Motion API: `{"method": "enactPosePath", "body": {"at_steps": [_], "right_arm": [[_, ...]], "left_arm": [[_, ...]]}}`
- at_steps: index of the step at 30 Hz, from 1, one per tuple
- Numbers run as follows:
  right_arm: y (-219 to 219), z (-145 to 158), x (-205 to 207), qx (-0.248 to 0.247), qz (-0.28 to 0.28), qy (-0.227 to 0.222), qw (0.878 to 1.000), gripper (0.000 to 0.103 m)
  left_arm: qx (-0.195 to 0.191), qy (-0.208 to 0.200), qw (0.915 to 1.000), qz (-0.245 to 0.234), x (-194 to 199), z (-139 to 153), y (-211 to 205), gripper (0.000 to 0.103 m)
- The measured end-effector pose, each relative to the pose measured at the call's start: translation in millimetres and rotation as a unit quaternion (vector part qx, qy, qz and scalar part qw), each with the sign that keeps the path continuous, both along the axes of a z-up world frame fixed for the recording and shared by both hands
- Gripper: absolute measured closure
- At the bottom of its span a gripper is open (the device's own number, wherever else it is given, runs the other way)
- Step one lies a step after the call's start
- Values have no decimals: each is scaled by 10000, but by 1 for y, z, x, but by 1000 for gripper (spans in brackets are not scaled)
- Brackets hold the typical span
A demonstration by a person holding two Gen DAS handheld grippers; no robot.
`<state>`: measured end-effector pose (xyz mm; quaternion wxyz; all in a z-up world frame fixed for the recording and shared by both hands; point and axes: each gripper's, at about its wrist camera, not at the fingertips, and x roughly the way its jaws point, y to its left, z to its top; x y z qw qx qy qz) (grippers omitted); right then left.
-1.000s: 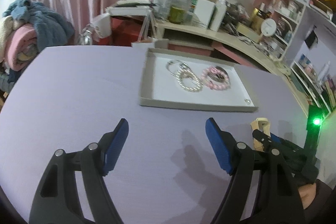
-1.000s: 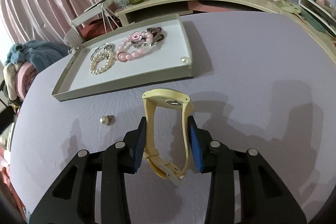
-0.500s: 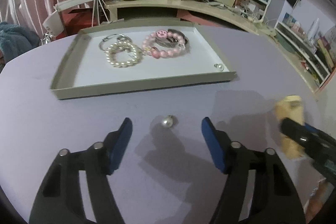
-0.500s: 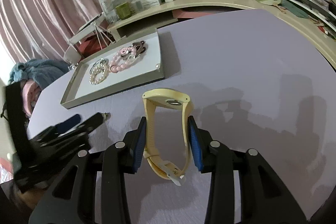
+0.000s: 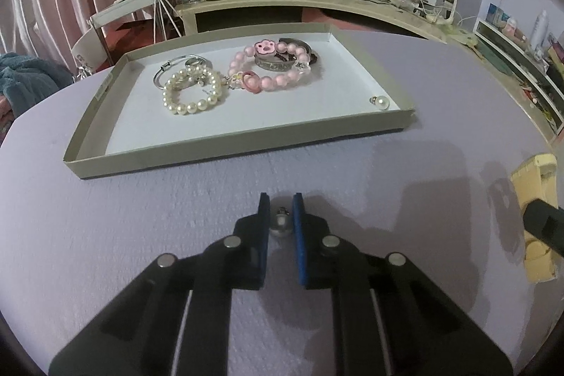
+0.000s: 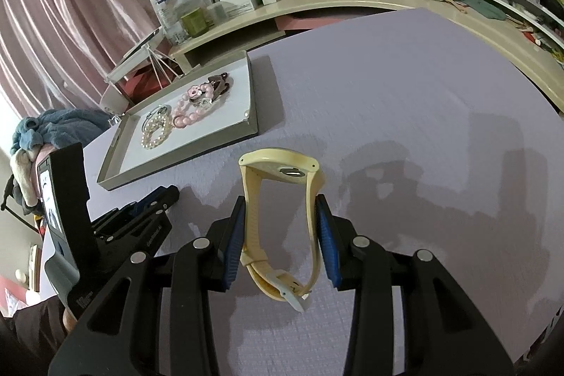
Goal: Organize jewelry
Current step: 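Grasp the yellow watch band with the right tool while the left tool grasps the pearl stud, then carry the yellow watch and pearl stud over the white tray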
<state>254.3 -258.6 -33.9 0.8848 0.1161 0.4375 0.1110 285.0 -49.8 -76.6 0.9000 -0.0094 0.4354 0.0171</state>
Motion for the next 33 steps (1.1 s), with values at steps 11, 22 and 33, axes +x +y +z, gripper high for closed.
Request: {"method": "enactPosePath", "body": {"at_steps": [11, 22, 33], "right_arm": [[20, 8, -1, 9, 296, -123, 9995, 63], [66, 14, -1, 59, 854, -231, 9961, 63], [101, 36, 2, 114, 1265, -589, 9902, 63]], "left_arm": [[-125, 14, 9996, 258, -14, 5, 32, 90], [-249, -254, 9962, 797, -43, 38, 106, 90], [-290, -597, 9932, 952, -55, 83, 130, 90]]}}
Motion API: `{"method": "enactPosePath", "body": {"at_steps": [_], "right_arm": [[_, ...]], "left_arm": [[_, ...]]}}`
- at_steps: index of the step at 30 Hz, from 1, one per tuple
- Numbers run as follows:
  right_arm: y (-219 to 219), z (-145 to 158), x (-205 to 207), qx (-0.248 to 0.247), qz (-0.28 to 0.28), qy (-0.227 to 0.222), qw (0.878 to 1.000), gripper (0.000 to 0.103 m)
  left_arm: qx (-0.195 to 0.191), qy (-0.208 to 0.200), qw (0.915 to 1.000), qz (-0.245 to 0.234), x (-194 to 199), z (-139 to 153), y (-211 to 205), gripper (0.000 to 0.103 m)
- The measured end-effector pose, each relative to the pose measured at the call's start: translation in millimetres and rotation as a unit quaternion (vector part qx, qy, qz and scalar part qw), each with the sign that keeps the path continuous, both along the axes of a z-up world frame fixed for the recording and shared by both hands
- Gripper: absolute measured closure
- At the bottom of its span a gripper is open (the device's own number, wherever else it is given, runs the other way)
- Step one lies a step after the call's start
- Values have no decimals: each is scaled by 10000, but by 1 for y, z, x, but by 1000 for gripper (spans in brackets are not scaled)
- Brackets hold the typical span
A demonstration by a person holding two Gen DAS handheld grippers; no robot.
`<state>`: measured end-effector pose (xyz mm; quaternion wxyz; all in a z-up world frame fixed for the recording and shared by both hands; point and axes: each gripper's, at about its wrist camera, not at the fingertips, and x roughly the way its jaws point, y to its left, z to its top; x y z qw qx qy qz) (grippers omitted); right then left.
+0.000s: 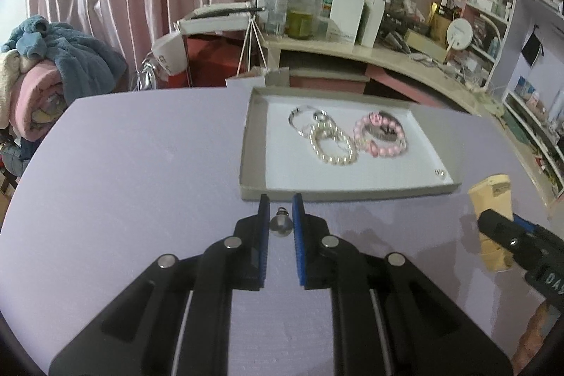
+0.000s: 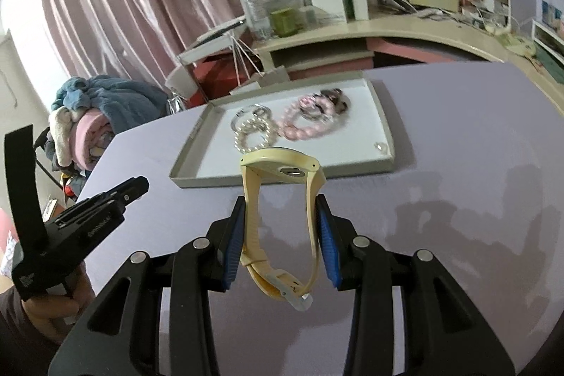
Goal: Organize jewelry
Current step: 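Carry the yellow watch and pearl stud over the white tray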
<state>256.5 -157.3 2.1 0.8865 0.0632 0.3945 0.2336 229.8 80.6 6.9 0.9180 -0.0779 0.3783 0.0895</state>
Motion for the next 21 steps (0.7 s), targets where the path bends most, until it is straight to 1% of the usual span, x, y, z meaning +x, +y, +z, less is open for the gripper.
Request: {"method": "enactPosePath", "body": {"at_steps": [4, 9, 21], "right_arm": [[7, 5, 3, 1, 61, -79, 10000, 63], [11, 7, 7, 11, 80, -125, 9999, 63], [15, 10, 14, 34, 102, -145, 9998, 63]], "left_arm": [[0, -123, 9999, 21, 0, 14, 2, 90], [15, -203, 9998, -6, 3, 22, 3, 90], [50, -218, 9997, -59, 11, 26, 1, 90]]}}
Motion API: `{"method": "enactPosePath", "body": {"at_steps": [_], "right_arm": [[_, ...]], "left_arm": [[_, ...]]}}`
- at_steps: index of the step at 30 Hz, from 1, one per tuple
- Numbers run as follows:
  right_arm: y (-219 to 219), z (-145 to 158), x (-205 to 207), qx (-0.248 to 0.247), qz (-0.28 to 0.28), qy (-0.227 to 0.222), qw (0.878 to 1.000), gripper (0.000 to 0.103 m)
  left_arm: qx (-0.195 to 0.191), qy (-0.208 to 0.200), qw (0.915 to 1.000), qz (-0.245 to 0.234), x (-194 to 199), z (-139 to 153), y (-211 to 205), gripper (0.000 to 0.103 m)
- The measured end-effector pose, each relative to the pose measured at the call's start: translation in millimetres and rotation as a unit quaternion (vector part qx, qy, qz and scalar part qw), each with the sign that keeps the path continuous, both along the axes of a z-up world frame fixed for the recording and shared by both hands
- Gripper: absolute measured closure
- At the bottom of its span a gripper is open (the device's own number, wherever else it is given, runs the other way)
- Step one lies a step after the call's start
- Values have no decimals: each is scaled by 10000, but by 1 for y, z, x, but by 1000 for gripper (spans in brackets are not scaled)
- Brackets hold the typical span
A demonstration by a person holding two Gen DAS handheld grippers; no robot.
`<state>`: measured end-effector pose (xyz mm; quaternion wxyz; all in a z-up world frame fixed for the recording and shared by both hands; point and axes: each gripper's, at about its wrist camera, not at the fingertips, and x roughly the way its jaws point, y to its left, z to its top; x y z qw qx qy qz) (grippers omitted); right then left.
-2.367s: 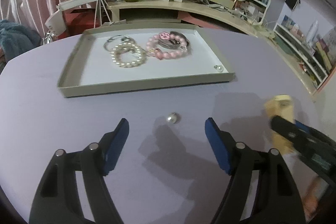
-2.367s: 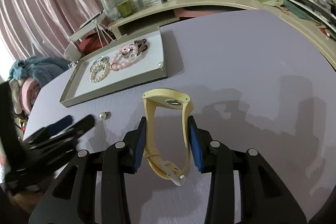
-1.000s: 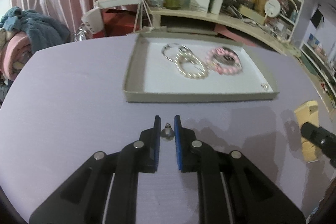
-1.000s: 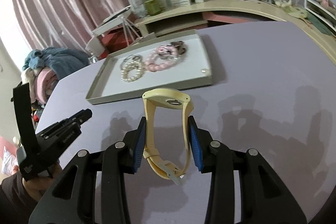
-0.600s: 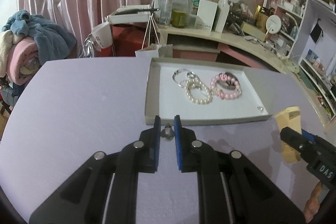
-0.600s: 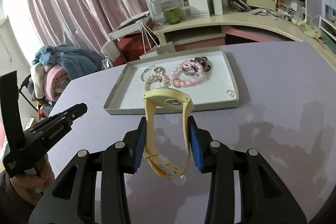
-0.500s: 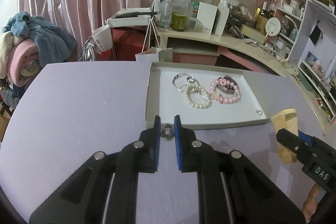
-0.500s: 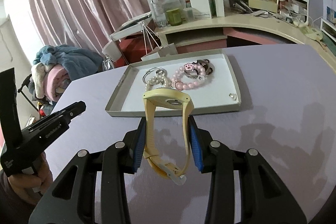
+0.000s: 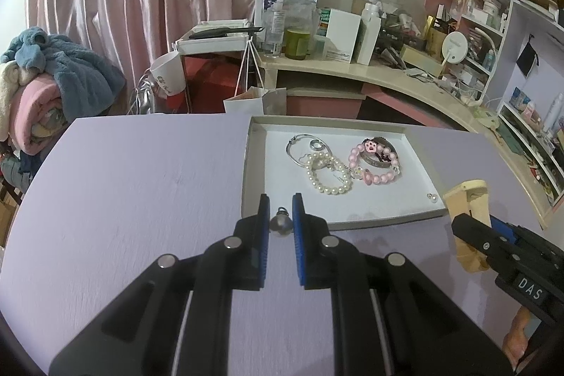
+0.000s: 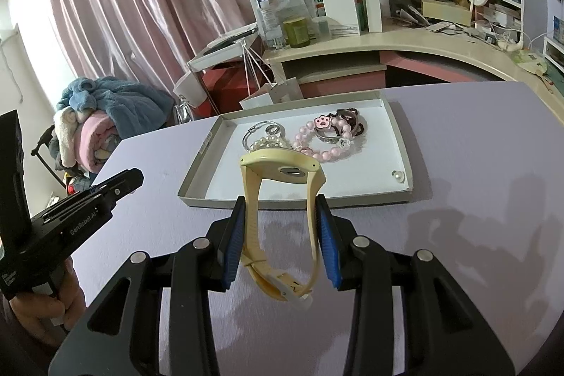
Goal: Organize jewelry
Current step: 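Carry the yellow watch and pearl stud over the white tray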
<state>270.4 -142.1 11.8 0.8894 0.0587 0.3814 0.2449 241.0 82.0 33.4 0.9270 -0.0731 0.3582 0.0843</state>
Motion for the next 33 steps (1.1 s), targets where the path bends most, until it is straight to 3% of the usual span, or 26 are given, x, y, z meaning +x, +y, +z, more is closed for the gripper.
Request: {"method": "enactPosePath", "body": {"at_steps": [10, 19, 27, 33], "right_arm": [[3, -1, 12, -71, -55, -2, 10000, 63], [1, 18, 59, -141, -299, -304, 9990, 63], [17, -19, 108, -297, -398, 85, 9987, 63], [27, -36, 120, -421, -338, 205, 9983, 61]], "left_arm": [[-16, 9, 9999, -108, 9, -2, -4, 90], [-55, -191, 9994, -290, 40, 13, -2, 90], [-91, -306, 9988, -360, 69, 21, 3, 90], [-177, -225, 9989, -382, 86, 12, 9, 90]]}}
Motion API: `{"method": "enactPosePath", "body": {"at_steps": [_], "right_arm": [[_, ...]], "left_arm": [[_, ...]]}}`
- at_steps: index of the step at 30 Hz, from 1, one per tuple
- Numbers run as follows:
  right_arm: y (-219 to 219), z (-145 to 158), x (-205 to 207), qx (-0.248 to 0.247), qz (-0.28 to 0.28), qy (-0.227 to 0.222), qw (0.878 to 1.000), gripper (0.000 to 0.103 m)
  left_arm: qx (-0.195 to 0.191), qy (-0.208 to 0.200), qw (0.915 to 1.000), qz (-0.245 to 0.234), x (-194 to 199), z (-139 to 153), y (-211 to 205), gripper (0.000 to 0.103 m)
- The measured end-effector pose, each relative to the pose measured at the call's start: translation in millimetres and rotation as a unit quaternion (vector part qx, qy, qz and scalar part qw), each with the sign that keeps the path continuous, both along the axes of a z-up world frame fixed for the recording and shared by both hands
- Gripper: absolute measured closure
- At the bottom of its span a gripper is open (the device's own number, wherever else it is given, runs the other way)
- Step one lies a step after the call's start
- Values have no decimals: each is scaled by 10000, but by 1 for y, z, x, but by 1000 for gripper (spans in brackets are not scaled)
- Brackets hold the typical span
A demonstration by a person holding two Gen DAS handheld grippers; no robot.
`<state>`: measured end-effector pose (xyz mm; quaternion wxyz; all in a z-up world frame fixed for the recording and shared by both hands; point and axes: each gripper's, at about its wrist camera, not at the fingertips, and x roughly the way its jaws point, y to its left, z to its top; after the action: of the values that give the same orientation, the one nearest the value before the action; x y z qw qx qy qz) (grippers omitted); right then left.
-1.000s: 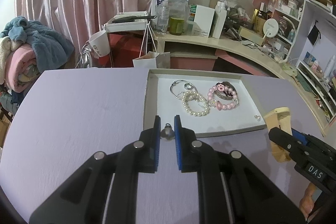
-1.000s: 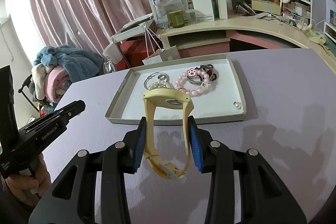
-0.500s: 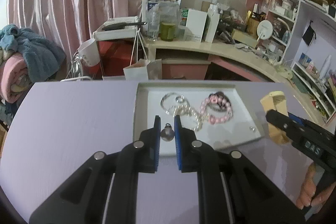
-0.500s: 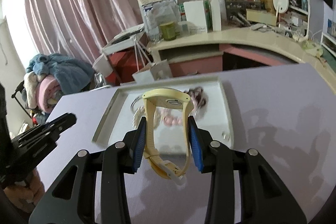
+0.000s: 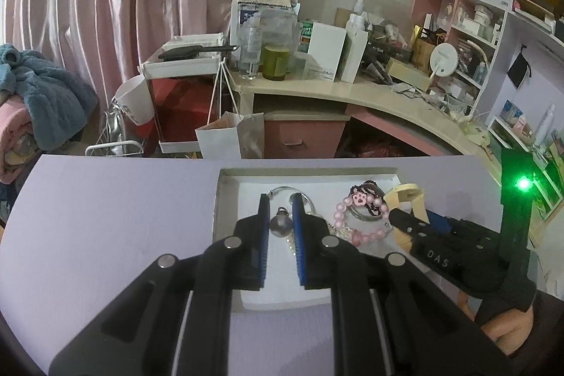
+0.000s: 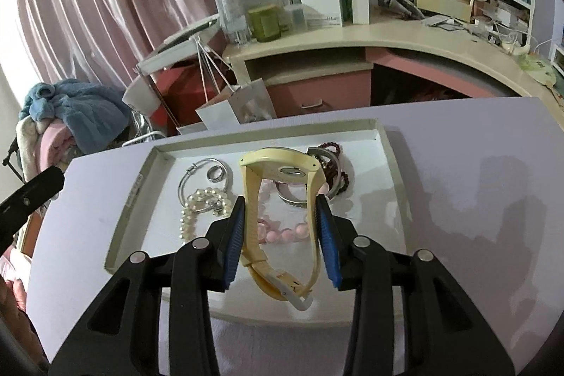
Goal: Organize jewelry
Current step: 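Carry the yellow watch and pearl stud over the white tray, then open the right tool to drop the watch while the left tool releases the pearl stud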
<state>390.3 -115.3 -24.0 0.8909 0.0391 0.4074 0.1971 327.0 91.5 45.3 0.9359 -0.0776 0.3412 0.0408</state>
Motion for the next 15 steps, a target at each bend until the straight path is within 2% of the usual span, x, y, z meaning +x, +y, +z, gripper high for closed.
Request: {"method": "enactPosePath", "body": {"at_steps": [2, 4, 6, 10, 15], "right_arm": [[0, -4, 2, -25, 30, 26, 10000, 57], [0, -5, 1, -37, 54, -12, 10000, 45], [-3, -4, -4, -33, 89, -129, 9999, 40], [-16, 0, -11, 67, 10, -209, 9998, 36], [-42, 0, -18, 154, -352, -171, 9991, 36]], "left_arm": [[-8, 30, 10000, -25, 6, -4, 0, 90], [-26, 54, 10000, -55, 10, -7, 0, 90], [-43, 69, 9999, -75, 12, -10, 0, 90], [-109, 102, 9998, -161, 16, -16, -4, 90], [-165, 224, 9991, -310, 22, -29, -14, 90]]}}
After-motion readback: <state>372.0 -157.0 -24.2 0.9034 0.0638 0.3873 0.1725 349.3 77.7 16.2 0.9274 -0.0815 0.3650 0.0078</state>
